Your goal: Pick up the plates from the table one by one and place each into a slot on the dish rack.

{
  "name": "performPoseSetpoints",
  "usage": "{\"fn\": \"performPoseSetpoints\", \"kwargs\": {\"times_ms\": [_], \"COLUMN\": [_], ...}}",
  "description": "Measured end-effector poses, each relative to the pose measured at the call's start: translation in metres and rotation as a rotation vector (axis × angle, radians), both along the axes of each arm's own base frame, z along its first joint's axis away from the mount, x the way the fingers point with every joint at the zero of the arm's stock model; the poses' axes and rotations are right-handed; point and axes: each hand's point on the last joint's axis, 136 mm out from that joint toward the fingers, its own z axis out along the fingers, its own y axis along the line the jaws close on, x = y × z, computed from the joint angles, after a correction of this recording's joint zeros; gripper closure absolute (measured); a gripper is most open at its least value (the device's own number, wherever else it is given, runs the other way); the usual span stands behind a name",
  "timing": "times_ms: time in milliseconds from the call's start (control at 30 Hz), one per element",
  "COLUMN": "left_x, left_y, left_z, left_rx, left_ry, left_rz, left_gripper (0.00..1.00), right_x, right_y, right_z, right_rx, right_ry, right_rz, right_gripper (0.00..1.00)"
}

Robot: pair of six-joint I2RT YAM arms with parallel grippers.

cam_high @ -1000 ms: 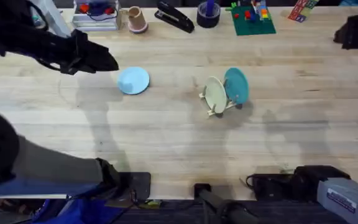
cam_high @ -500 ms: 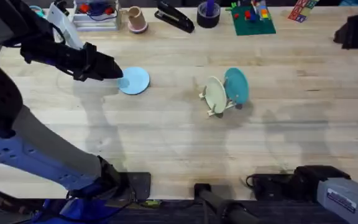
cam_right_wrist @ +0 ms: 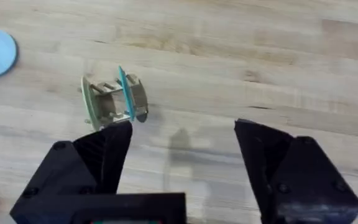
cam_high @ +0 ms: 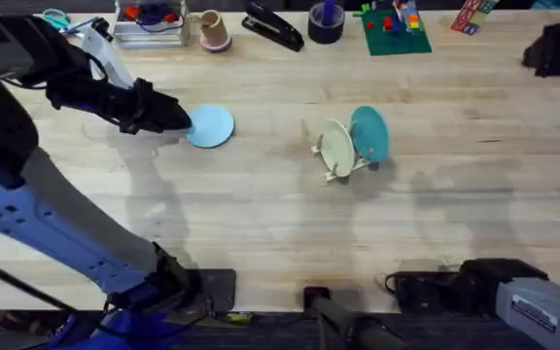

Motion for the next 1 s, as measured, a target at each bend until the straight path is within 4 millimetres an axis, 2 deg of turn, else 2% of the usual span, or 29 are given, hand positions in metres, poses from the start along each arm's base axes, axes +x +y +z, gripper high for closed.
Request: {"fn": "performPoseSetpoints", "kwargs": {"times_ms": [167,367,567,700,800,1000], "left_x": [0.004,0.007,0.007,0.007,0.007,0.007], "left_y": [0.002,-0.002,-0.002,-0.002,-0.002,-0.002], "left_z": [-0.016,-0.020,-0.021,-0.021,-0.021,-0.021], "left_rx": [-0.024,-0.104,-0.107,-0.106,-0.106,-0.105], "left_ry": [0.010,0.017,0.018,0.018,0.018,0.017], "left_rz": [0.011,0.040,0.041,0.041,0.041,0.041], "left_gripper": [0.960,0.960,0.960,0.960,0.960,0.960], "right_x": [0.000,0.000,0.001,0.013,0.029,0.057], "right_y": [0.000,0.000,0.004,0.016,0.029,0.067], "right_z": [0.000,0.000,0.001,0.007,0.010,-0.001], "right_rx": [0.000,0.000,0.016,0.074,0.144,0.250], "right_ry": [0.000,0.000,-0.006,-0.036,-0.049,0.008], "right_rz": [0.000,0.000,0.015,0.056,0.076,0.163], "right_gripper": [0.008,0.008,0.007,0.007,0.008,0.007]}}
